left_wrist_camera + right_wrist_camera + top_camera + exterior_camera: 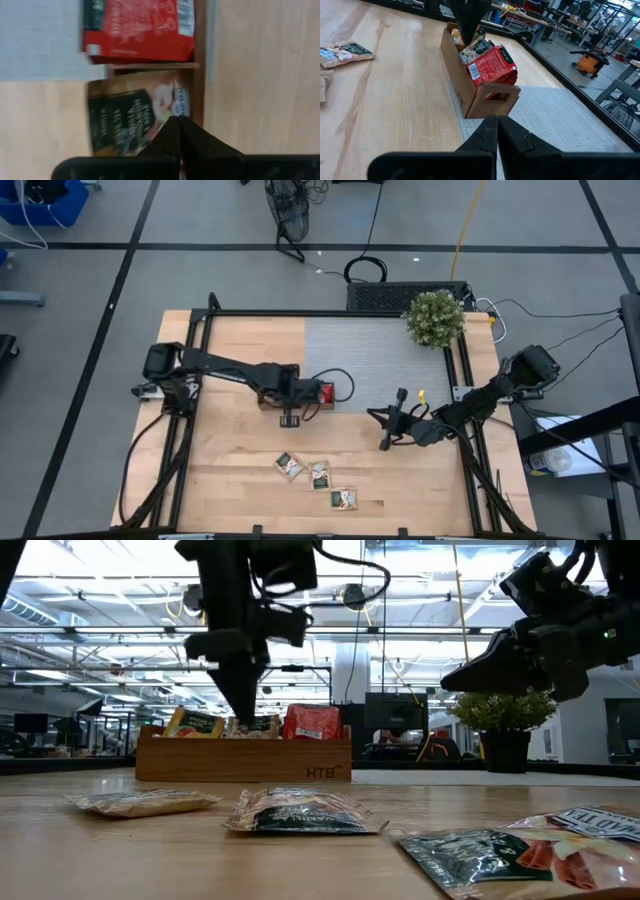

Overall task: Pick & Place Tea
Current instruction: Put the brown tea bag into the middle section of the wooden organizer

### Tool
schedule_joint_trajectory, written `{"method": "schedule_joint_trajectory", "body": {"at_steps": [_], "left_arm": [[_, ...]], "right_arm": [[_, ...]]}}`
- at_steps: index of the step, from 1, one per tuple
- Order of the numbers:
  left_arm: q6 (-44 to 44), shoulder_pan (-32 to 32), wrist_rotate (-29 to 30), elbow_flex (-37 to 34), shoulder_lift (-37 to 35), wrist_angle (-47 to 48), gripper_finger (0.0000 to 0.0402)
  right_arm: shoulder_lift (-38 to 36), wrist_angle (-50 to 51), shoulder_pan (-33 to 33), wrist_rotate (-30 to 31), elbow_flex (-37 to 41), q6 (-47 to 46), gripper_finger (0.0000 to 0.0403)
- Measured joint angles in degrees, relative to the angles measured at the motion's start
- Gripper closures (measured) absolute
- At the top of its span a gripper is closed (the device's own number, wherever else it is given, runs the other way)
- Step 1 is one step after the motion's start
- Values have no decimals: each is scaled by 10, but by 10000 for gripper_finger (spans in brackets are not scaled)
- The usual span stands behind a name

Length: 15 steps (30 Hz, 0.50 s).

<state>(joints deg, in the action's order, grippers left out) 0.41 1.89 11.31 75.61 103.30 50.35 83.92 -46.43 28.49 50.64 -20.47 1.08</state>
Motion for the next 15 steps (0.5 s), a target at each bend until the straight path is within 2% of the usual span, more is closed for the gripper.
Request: {"method": "schedule_joint_trajectory", "body": {"at_steps": [3,15], "left_arm": [[-1,-8,-26,1,15,-10,398],[-1,-29,-45,1,26,-10,399]], "right_arm": [[0,0,1,0,0,0,403],[0,0,1,-15,0,4,403]]}}
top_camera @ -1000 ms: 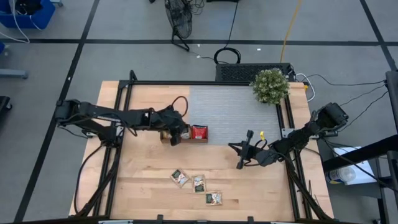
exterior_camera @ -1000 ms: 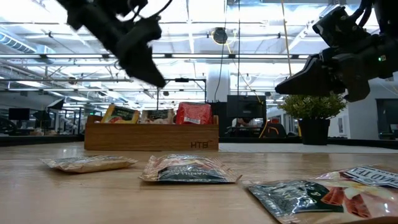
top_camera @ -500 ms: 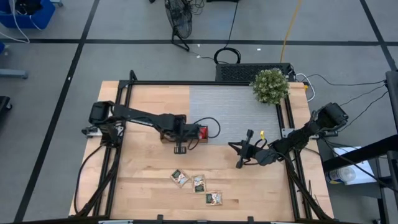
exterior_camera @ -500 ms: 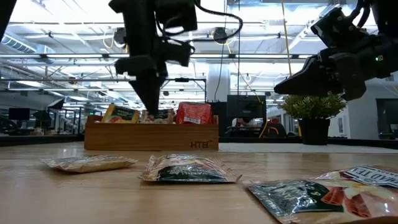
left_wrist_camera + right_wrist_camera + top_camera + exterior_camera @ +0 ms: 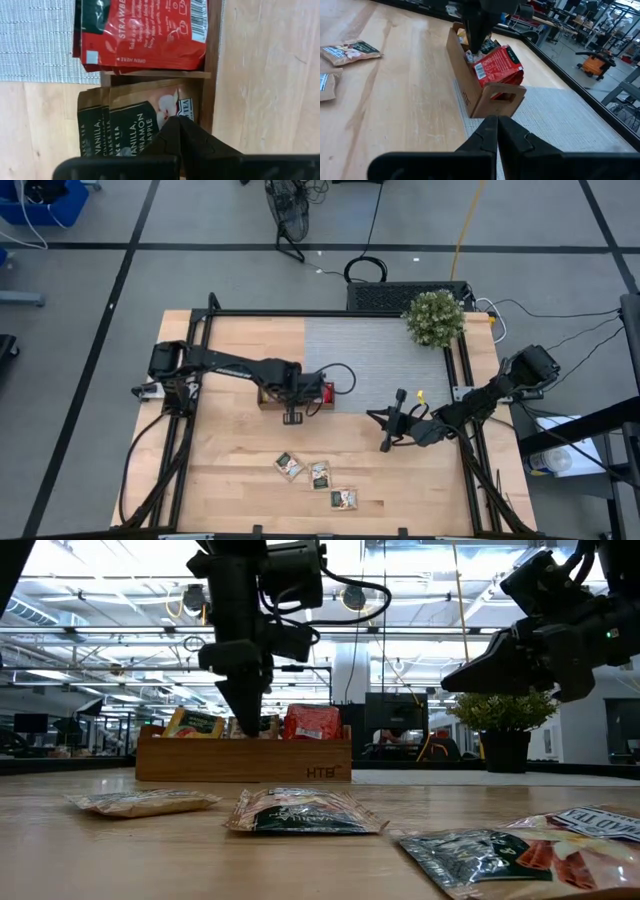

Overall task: Pick & Place Tea
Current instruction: Put the brown tea bag into the middle section of the wooden organizer

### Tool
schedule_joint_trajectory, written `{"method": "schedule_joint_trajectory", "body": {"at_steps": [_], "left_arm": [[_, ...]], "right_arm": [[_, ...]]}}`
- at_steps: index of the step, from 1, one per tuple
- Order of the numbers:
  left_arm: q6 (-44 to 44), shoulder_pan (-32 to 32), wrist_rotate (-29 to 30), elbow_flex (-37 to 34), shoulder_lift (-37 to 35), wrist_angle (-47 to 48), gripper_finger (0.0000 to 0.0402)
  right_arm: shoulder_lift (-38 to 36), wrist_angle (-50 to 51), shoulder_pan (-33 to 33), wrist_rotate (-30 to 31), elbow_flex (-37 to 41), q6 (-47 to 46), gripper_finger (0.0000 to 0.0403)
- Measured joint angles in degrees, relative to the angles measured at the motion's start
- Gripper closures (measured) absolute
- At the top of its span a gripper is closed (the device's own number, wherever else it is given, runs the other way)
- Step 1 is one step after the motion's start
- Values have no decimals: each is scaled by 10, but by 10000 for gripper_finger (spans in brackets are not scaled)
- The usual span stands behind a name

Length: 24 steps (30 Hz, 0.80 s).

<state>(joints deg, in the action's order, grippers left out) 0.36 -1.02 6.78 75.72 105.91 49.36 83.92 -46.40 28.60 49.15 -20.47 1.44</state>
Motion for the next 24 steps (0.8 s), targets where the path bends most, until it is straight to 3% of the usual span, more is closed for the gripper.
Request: {"method": "schedule_joint_trajectory", "body": {"at_steps": [24], "left_arm": [[-20,-19,-73,-58,0,-63,401]], "right_arm": [[0,0,0,0,0,3,403]]}}
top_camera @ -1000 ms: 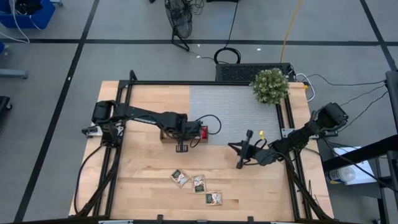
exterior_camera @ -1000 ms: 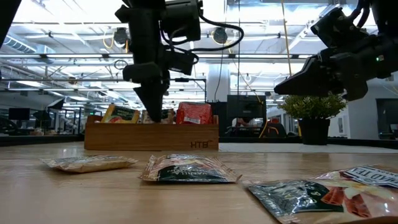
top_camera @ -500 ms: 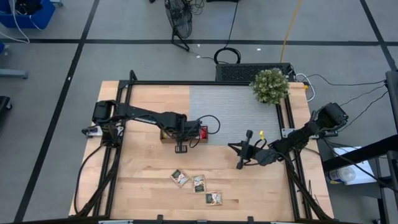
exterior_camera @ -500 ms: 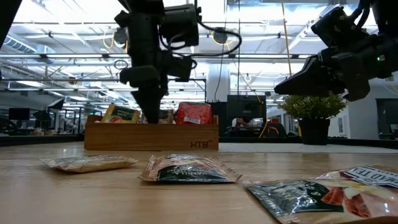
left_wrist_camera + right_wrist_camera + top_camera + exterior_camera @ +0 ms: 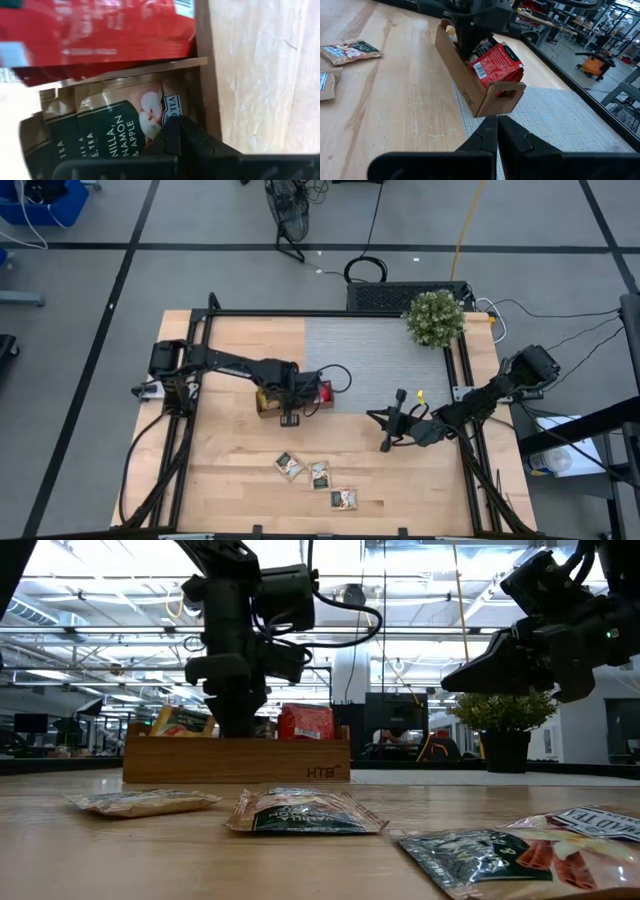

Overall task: Pick & Place Tea
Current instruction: Put the brown tea bag into the middle section of the wooden organizer

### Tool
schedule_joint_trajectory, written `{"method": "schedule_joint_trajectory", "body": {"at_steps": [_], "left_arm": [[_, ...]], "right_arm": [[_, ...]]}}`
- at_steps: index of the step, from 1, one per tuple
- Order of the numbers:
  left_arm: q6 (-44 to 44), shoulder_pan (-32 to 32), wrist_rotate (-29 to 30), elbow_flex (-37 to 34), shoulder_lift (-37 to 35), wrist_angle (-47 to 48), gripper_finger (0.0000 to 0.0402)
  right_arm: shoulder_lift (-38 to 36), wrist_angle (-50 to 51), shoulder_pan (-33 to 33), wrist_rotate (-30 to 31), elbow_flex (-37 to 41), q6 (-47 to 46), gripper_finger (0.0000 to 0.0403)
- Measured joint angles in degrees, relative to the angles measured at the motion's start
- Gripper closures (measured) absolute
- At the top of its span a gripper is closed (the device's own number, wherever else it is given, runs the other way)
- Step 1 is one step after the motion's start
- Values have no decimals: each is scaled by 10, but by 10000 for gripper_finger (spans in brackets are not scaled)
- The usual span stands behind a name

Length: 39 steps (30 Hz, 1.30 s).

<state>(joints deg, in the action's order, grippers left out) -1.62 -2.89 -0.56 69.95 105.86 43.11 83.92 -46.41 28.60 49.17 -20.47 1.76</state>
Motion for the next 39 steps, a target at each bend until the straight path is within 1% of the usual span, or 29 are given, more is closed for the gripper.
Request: {"method": "schedule_joint_trajectory", "body": {"at_steps": [4,9,12,17,19,21,25,26,33,36,39], "left_arm": [[0,-14,2,0,0,-2,401],[2,-23,31,0,0,-2,401],[3,-23,65,0,0,-3,400],[3,-14,142,0,0,-15,401],[4,-10,159,0,0,-24,400],[7,-6,152,0,0,-34,401],[12,-4,87,0,0,-36,400],[15,-4,81,0,0,-36,400],[19,-7,74,0,4,-31,400],[19,-15,60,1,20,-34,400],[9,-23,41,4,53,-43,400]], "right_arm": [[0,0,0,0,0,0,403],[0,0,0,0,0,0,403],[0,0,0,0,0,0,403],[0,0,0,0,0,0,403],[0,0,0,0,0,0,403],[0,0,0,0,0,0,403],[0,0,0,0,0,0,403],[0,0,0,0,0,0,403],[0,0,0,0,0,0,403],[0,0,0,0,0,0,403],[0,0,0,0,0,0,403]]}}
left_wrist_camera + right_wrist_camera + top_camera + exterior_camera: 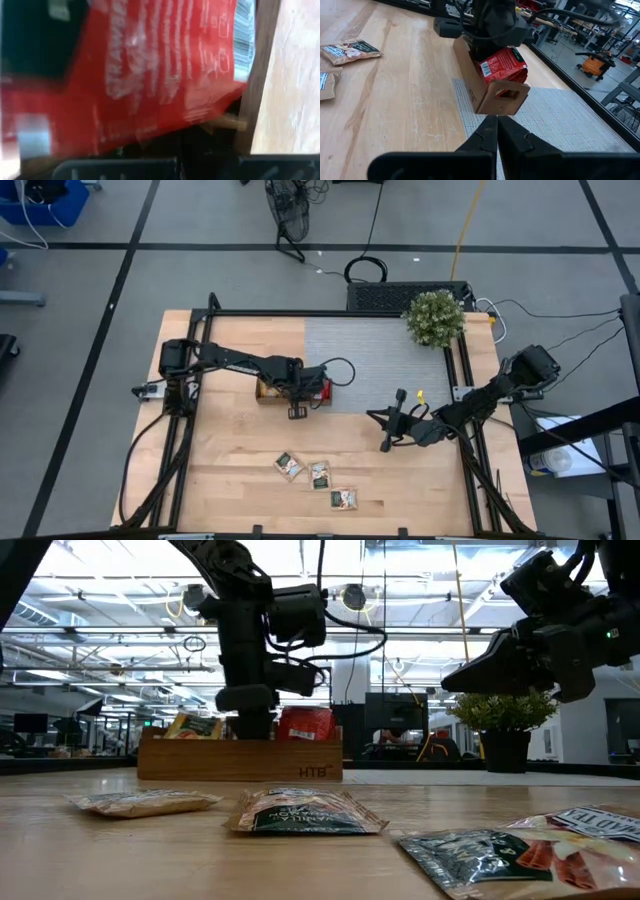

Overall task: Pick & Place Tea
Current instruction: Put the brown tea bag into the middle section of the wooden organizer

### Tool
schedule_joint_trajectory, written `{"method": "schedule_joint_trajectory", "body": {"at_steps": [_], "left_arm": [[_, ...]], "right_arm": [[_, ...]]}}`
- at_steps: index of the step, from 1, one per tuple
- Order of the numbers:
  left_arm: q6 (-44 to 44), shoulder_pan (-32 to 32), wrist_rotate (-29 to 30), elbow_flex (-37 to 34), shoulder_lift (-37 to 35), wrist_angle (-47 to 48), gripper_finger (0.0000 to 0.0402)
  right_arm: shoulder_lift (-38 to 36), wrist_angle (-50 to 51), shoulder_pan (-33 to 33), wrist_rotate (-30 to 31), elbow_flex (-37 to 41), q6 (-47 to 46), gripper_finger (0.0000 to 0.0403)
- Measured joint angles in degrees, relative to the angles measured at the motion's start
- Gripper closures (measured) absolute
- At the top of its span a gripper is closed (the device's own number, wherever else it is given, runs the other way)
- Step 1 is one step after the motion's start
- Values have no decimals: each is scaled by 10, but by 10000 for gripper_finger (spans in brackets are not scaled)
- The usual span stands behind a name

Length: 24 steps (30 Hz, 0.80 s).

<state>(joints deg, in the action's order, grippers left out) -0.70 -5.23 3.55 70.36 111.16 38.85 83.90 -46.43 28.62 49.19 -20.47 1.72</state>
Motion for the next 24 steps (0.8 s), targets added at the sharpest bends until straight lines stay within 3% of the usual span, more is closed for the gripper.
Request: {"method": "schedule_joint_trajectory", "body": {"at_steps": [7,17,24], "left_arm": [[-6,1,12,-1,14,-11,400],[28,33,151,-6,-43,-6,396],[39,39,160,-6,-39,0,398]], "right_arm": [[0,0,0,0,0,0,403],[0,0,0,0,0,0,403],[0,0,0,0,0,0,403]]}}
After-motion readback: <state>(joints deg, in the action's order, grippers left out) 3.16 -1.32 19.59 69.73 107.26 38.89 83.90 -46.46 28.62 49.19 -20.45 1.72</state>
